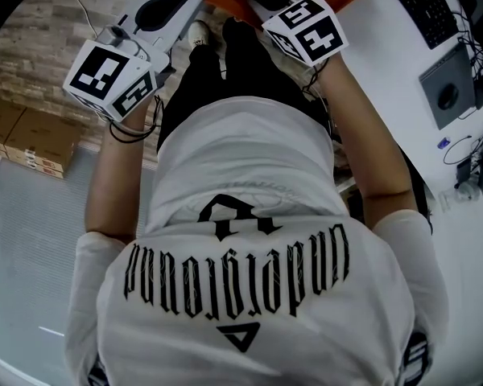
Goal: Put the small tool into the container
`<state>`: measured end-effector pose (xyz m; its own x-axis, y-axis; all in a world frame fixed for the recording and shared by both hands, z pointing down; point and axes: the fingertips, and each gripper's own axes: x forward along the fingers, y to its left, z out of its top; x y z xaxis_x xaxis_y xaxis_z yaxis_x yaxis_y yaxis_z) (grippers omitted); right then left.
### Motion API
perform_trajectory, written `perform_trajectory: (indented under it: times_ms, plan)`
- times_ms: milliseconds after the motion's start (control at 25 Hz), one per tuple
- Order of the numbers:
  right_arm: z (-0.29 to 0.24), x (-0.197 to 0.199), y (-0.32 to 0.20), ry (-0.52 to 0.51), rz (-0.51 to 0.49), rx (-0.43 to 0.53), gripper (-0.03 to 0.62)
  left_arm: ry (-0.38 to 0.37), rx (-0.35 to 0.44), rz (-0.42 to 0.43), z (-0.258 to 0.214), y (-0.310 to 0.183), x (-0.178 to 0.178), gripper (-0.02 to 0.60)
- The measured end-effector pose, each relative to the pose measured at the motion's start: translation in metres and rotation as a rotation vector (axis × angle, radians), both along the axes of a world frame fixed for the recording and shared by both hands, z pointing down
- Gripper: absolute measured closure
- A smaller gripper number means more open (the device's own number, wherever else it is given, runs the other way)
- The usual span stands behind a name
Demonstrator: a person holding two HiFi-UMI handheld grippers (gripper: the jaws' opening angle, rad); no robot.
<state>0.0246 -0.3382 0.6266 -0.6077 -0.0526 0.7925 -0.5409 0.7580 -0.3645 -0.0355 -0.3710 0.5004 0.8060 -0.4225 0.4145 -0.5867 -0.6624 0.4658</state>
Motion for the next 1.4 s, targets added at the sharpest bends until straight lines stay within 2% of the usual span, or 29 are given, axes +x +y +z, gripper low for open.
perform_trajectory:
  times_ms: [760, 1200, 1280, 1400]
  plan:
    - [0.009, 0.000, -0.004, 0.009, 0.003, -0.009, 0.577, -0.008, -0.021, -0.017, 0.010, 0.013, 0.002, 0.568]
    - [0.006, -0.003, 0.002, 0.021, -0.030, -0.013, 0.574, -0.012, -0.015, -0.031, 0.006, 0.024, 0.004, 0.569]
    - [0.005, -0.004, 0.004, 0.019, -0.037, -0.008, 0.559, -0.011, -0.015, -0.031, 0.006, 0.026, 0.004, 0.568]
    - [0.003, -0.007, 0.007, 0.012, -0.045, -0.009, 0.485, -0.011, -0.013, -0.028, 0.004, 0.029, 0.003, 0.568]
